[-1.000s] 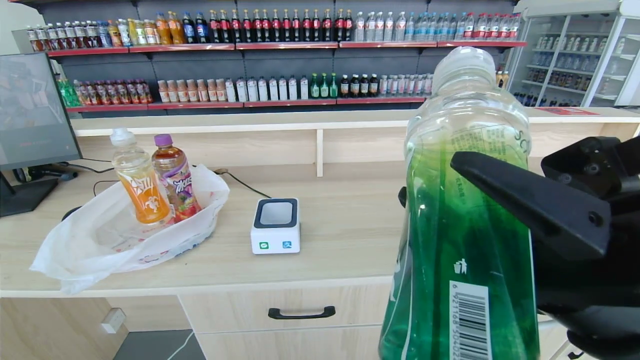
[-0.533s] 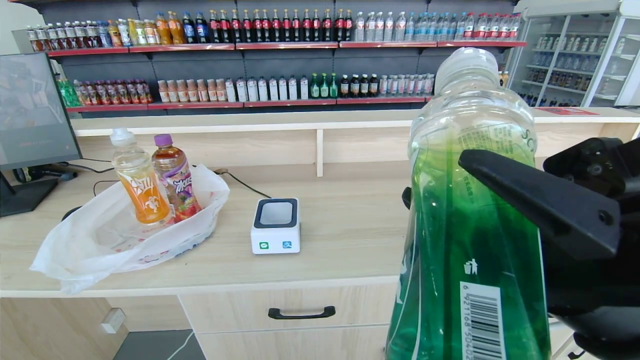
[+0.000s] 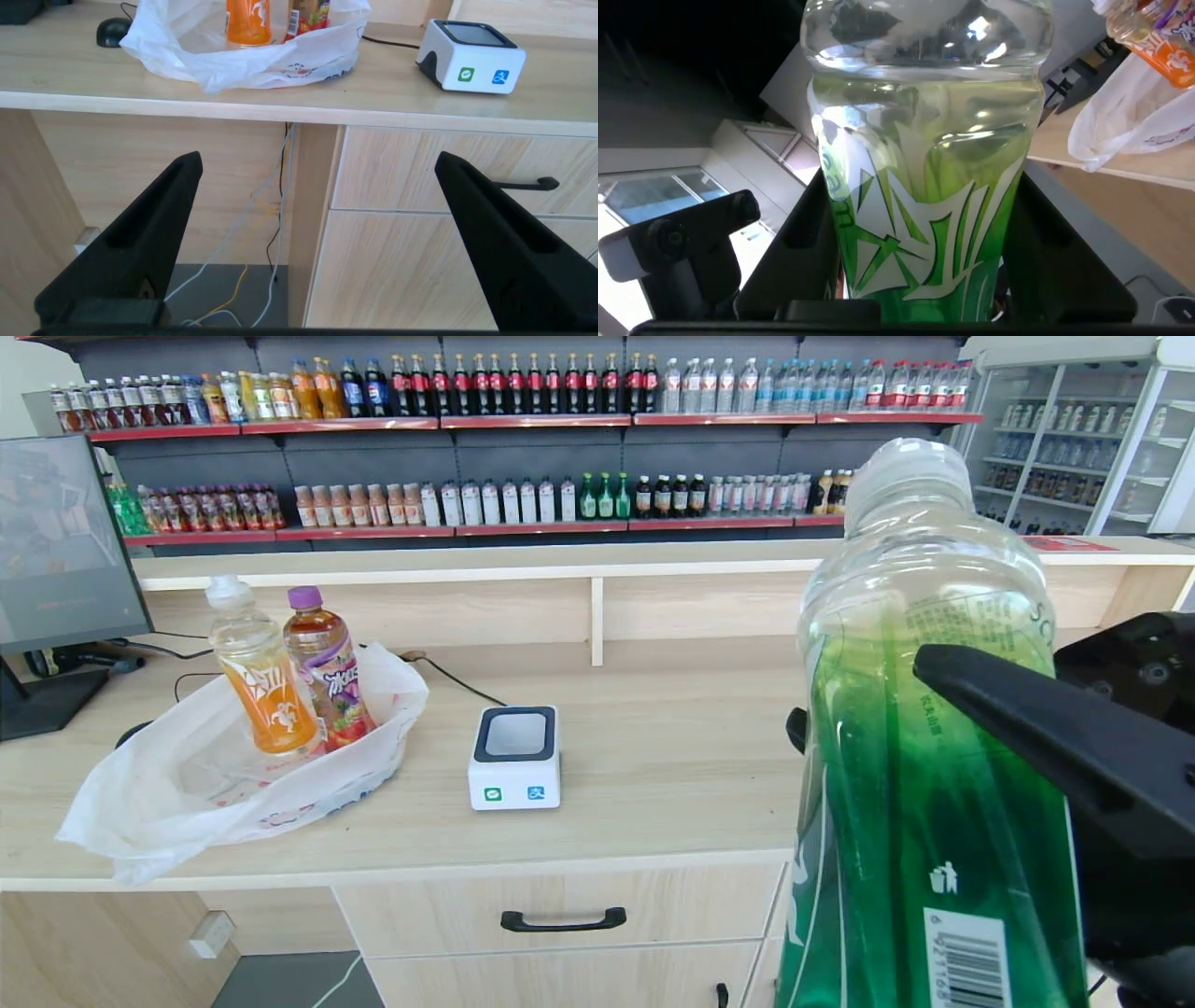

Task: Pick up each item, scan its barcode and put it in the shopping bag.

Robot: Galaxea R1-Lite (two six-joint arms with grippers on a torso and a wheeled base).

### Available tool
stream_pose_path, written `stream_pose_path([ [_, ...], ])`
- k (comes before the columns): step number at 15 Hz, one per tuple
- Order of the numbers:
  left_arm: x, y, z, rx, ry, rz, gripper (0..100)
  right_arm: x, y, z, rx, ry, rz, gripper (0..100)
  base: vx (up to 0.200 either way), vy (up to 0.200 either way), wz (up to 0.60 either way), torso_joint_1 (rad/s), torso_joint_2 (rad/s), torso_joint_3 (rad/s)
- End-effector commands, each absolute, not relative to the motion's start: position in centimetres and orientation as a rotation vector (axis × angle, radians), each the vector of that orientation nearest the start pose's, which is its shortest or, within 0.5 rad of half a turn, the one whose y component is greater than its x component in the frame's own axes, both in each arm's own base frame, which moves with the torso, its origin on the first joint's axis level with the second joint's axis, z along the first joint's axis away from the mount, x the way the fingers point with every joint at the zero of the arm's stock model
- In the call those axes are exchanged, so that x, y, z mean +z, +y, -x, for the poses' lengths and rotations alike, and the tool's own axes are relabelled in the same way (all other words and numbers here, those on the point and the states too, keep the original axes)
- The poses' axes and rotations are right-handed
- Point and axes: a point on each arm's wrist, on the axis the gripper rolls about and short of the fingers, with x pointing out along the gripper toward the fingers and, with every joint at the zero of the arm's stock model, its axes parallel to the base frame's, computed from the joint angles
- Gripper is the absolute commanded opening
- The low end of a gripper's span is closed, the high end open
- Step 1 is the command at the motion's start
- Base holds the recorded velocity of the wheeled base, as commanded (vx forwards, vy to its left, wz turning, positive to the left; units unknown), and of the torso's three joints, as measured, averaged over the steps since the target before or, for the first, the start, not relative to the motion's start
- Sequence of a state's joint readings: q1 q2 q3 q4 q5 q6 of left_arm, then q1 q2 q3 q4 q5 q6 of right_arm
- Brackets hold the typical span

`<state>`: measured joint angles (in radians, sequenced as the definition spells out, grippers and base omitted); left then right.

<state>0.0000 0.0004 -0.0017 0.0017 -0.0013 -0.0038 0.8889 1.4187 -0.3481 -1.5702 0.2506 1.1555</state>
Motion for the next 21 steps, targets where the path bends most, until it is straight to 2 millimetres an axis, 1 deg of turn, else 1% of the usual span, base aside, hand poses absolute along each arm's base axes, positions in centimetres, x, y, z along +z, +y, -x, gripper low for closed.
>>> stream_pose_path([
  [1, 7.5, 0.0, 2.3, 0.000, 0.002, 0.005, 100, 23.0, 15.2, -11.6, 1.297, 0.194, -1.166, 0, 0.000, 0.000, 0.00, 0.000, 0.00, 0.000],
  [5, 7.6, 0.0, 2.3, -0.002, 0.000, 0.005, 100, 23.4, 15.1, -12.1, 1.284, 0.149, -1.147, 0, 0.000, 0.000, 0.00, 0.000, 0.00, 0.000],
  [9, 7.6, 0.0, 2.3, -0.002, 0.000, 0.003, 100, 22.8, 15.0, -12.0, 1.270, 0.173, -1.140, 0, 0.000, 0.000, 0.00, 0.000, 0.00, 0.000],
  [12, 7.6, 0.0, 2.3, -0.002, 0.000, 0.002, 100, 21.4, 14.7, -11.8, 1.237, 0.191, -1.074, 0, 0.000, 0.000, 0.00, 0.000, 0.00, 0.000],
  [16, 7.6, 0.0, 2.3, -0.002, 0.000, 0.002, 100, 20.4, 14.4, -11.8, 1.202, 0.167, -0.984, 0, 0.000, 0.000, 0.00, 0.000, 0.00, 0.000],
  [17, 7.6, 0.0, 2.3, -0.002, 0.000, 0.003, 100, 19.9, 14.1, -11.9, 1.182, 0.157, -0.942, 0, 0.000, 0.000, 0.00, 0.000, 0.00, 0.000],
  [19, 7.6, 0.0, 2.3, -0.002, 0.000, 0.002, 100, 18.3, 13.8, -12.5, 1.114, 0.153, -0.830, 0, 0.000, 0.000, 0.00, 0.000, 0.00, 0.000],
  [20, 7.6, 0.0, 2.3, -0.002, 0.000, 0.003, 100, 17.1, 13.4, -13.5, 1.044, 0.123, -0.707, 0, 0.000, 0.000, 0.00, 0.000, 0.00, 0.000],
  [21, 7.6, 0.0, 2.3, -0.002, 0.000, 0.003, 100, 16.5, 13.1, -13.8, 1.011, 0.113, -0.637, 0, 0.000, 0.000, 0.00, 0.000, 0.00, 0.000],
])
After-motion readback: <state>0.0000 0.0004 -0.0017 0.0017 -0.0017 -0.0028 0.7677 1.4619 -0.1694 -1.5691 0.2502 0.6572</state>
